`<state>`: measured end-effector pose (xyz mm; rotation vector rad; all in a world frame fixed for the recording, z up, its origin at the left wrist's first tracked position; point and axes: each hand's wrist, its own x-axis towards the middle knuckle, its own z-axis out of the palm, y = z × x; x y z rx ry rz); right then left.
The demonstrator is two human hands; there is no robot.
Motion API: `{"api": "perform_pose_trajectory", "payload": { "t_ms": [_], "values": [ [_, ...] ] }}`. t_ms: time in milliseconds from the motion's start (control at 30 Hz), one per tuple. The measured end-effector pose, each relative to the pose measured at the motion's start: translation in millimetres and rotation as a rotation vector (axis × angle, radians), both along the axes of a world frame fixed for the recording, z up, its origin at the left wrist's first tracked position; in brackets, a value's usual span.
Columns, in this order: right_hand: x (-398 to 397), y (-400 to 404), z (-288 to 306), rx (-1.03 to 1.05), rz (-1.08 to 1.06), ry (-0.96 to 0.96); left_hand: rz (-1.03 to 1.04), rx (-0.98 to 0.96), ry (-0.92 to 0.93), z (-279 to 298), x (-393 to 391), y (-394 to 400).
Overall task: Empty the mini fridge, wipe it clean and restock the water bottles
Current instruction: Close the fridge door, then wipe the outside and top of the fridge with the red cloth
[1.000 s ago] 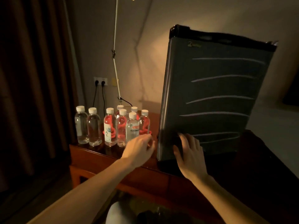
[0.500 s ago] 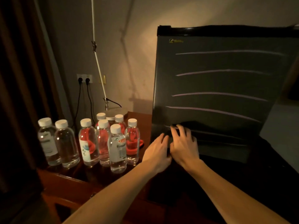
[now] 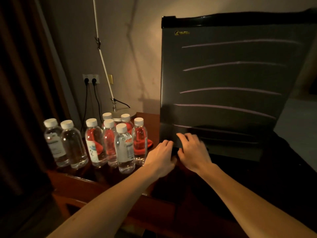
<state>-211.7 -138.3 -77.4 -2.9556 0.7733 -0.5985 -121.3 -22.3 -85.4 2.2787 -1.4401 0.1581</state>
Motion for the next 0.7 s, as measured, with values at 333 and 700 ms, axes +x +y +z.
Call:
{"api": "perform_pose_trajectory", "payload": {
  "t_ms": [333,700],
  "values": [
    [54.9,23.6,-18.4,0.378,0.330,0.120,0.070,-0.001,0.018,-46.1,5.4,47.2],
    [148.8,18.3,-25.2,0.493,0.314,0.236,0.083,-0.162,0.070,-67.4,27.4,37.0]
  ]
}}
